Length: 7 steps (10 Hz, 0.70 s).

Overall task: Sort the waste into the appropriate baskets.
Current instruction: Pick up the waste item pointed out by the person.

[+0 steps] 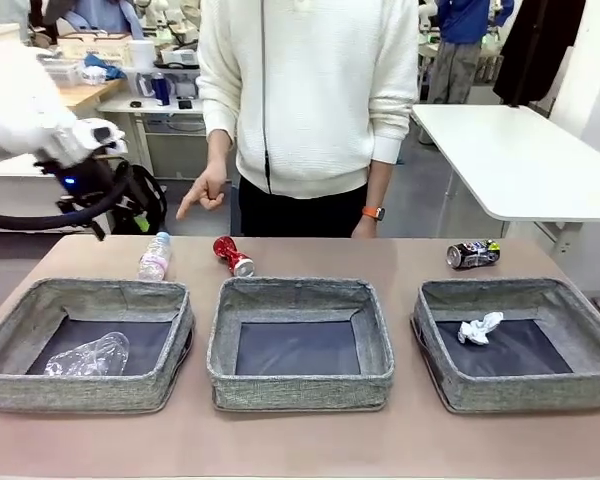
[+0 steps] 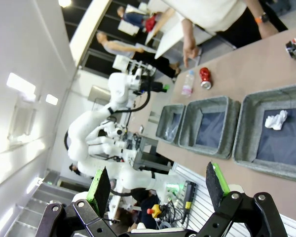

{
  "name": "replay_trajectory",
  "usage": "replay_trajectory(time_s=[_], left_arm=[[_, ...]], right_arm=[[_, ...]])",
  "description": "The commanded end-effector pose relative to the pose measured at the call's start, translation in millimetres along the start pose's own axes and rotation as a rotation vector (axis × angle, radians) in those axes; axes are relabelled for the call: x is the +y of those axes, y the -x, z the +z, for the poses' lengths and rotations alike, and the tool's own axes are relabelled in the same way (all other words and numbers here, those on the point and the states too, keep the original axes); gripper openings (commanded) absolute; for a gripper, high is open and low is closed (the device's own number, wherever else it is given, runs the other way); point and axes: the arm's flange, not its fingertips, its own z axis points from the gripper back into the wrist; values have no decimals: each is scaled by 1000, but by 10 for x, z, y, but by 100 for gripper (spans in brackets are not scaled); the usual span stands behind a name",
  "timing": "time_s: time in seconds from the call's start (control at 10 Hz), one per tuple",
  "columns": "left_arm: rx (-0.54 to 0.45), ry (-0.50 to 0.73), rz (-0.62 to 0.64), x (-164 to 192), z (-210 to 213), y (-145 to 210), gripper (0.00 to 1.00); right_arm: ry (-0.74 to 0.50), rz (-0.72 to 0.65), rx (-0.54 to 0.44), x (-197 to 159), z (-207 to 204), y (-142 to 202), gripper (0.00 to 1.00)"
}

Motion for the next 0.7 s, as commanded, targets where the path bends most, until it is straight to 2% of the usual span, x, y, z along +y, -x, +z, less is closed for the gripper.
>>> replay_trajectory(time_s=[0.0, 0.3, 0.4, 0.6], left_arm=[[11, -23, 43, 10, -66, -348, 100], [41, -67, 46, 2, -707, -678, 100], [69, -57, 31, -20, -830, -704, 100], [54, -33, 44, -45, -1009, -704, 100]], right_arm=[[-12, 11, -6, 16, -10, 17, 100], [-12, 11, -6, 16, -10, 17, 100], [-12, 11, -6, 16, -10, 17, 100], [-12, 11, -6, 16, -10, 17, 100]])
